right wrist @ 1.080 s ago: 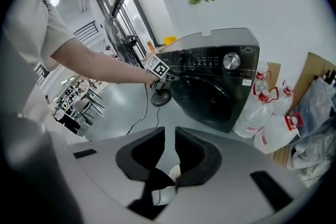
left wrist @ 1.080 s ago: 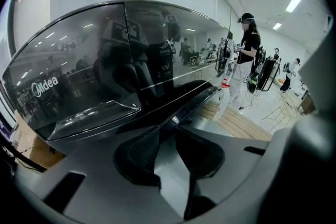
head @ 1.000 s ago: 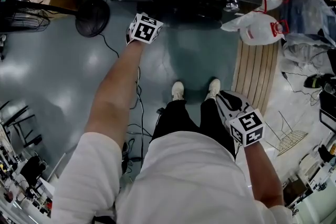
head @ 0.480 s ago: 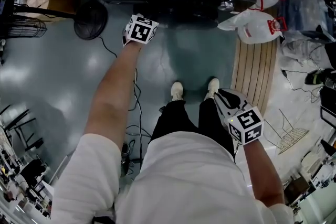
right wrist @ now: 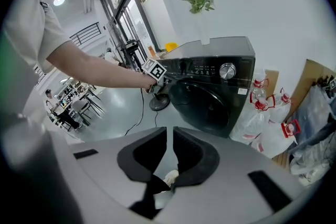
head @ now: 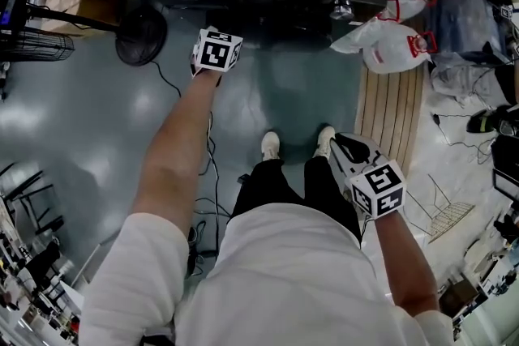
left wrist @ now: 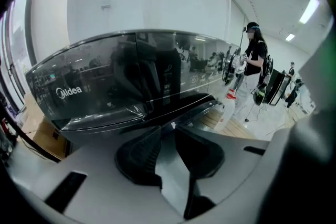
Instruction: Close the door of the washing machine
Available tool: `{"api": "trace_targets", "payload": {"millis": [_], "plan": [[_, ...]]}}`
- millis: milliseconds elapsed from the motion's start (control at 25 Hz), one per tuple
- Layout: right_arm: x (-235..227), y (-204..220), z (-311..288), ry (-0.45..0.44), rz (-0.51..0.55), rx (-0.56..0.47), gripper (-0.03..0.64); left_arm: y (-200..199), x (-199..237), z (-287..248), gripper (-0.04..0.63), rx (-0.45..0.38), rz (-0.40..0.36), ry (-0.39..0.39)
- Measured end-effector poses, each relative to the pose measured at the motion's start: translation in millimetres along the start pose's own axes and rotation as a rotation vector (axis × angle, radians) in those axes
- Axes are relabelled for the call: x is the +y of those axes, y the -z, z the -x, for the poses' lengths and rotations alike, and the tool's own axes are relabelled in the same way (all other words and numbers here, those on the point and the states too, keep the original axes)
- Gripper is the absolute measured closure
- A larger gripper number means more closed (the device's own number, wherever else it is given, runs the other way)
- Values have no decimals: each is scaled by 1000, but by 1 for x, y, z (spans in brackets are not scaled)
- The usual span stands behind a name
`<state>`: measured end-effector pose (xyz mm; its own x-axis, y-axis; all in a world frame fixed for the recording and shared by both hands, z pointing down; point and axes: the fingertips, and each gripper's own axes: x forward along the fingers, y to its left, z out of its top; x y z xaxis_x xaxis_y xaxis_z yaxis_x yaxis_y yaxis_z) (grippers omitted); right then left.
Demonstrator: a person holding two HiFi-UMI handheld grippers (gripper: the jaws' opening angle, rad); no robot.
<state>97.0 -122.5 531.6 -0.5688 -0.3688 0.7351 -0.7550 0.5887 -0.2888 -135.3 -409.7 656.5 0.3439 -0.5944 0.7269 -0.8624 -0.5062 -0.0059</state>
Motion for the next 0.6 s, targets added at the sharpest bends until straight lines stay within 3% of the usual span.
{"api": "trace_targets", "payload": {"millis": [280, 600], "plan": [[-3, -18, 10, 23, 27, -68, 607, -8, -35, 51, 555, -83, 142, 83], [0, -34, 24, 37, 2, -174, 607, 8, -92, 131, 577, -129, 185, 183]]}}
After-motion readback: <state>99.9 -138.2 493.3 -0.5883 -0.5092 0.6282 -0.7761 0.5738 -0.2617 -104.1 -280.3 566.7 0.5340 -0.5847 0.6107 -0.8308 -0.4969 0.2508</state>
